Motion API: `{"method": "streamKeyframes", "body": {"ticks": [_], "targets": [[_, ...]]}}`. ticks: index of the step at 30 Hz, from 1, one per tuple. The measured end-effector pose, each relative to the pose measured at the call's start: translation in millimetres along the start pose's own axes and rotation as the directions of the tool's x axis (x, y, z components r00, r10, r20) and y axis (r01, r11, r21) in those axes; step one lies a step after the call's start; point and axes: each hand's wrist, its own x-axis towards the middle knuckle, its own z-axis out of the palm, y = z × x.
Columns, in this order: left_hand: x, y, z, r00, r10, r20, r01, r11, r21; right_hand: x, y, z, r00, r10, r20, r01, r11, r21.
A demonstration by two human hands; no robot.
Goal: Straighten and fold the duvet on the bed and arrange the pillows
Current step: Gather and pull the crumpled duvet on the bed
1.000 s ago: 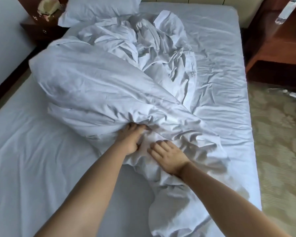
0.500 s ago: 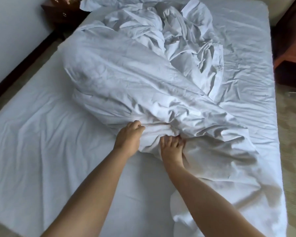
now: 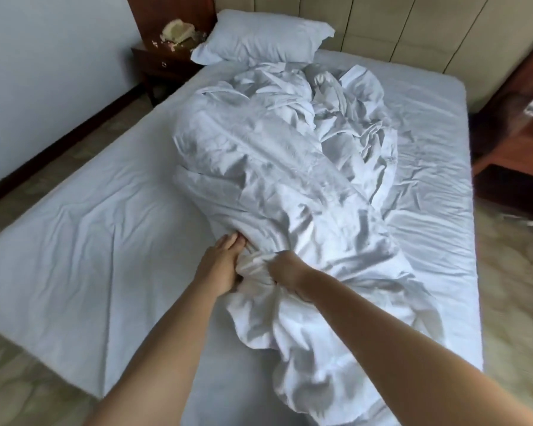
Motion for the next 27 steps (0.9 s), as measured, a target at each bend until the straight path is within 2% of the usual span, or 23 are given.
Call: {"method": "streamKeyframes", "body": {"ticks": [2, 3, 4, 7, 9, 13, 15, 17, 20, 22, 24, 27], "targets": [[-26.4, 14.0, -24.5, 0.984, -0.018, -0.177, -0.016, 0.981, -0.192, -32.7, -11.1, -8.6, 0.993, -0.104, -0.052, 0.104, 0.995, -0.008], [-40.6, 23.8, -36.7, 0.967, -0.02, -0.255, -0.04, 0.972, -0.23, -51.4, -14.9, -12.9, 0.976, -0.211, -0.052, 0.211, 0.977, -0.018], [-54.6, 34.6, -47.9, 0.947, -0.011, -0.322, -0.059, 0.977, -0.205, -67.8, -16.8, -18.1, 0.961, -0.271, -0.054, 0.274, 0.96, 0.053], [-102.1, 70.6, -75.4, 0.909, 0.052, -0.414, -0.021, 0.997, 0.081, -119.5, -15.2, -32.2, 0.946, -0.315, -0.075, 0.323, 0.926, 0.196], [-136.8, 91.8, -88.1, 0.92, 0.044, -0.389, 0.045, 0.975, 0.217, -150.6, -9.4, -39.7, 0.954, -0.296, -0.045, 0.299, 0.941, 0.159], [-204.2, 127.0, -115.6, 0.962, -0.005, -0.273, 0.1, 0.937, 0.336, -206.5, -9.0, -51.7, 0.933, -0.353, -0.073, 0.353, 0.935, -0.012], [-232.1, 141.2, -130.9, 0.97, -0.017, -0.245, 0.108, 0.925, 0.363, -221.8, -7.2, -52.5, 0.902, -0.405, -0.152, 0.408, 0.913, -0.007], [-255.1, 156.4, -144.3, 0.979, -0.015, -0.204, 0.097, 0.913, 0.395, -230.7, -8.3, -51.1, 0.871, -0.42, -0.254, 0.449, 0.891, 0.066], [-276.2, 176.8, -158.3, 0.99, -0.006, -0.14, 0.07, 0.888, 0.455, -230.2, -14.0, -47.8, 0.836, -0.42, -0.352, 0.47, 0.88, 0.068], [-278.9, 181.5, -162.4, 0.993, 0.005, -0.12, 0.051, 0.886, 0.461, -225.0, -15.0, -43.4, 0.83, -0.394, -0.396, 0.457, 0.886, 0.075], [-273.6, 174.9, -158.6, 0.994, 0.004, -0.113, 0.046, 0.9, 0.433, -219.2, -11.2, -38.6, 0.827, -0.356, -0.435, 0.397, 0.918, 0.003], [-248.2, 143.0, -136.2, 0.984, 0.05, -0.169, 0.003, 0.955, 0.298, -206.9, 0.0, -32.0, 0.811, -0.27, -0.52, 0.267, 0.96, -0.082]]}}
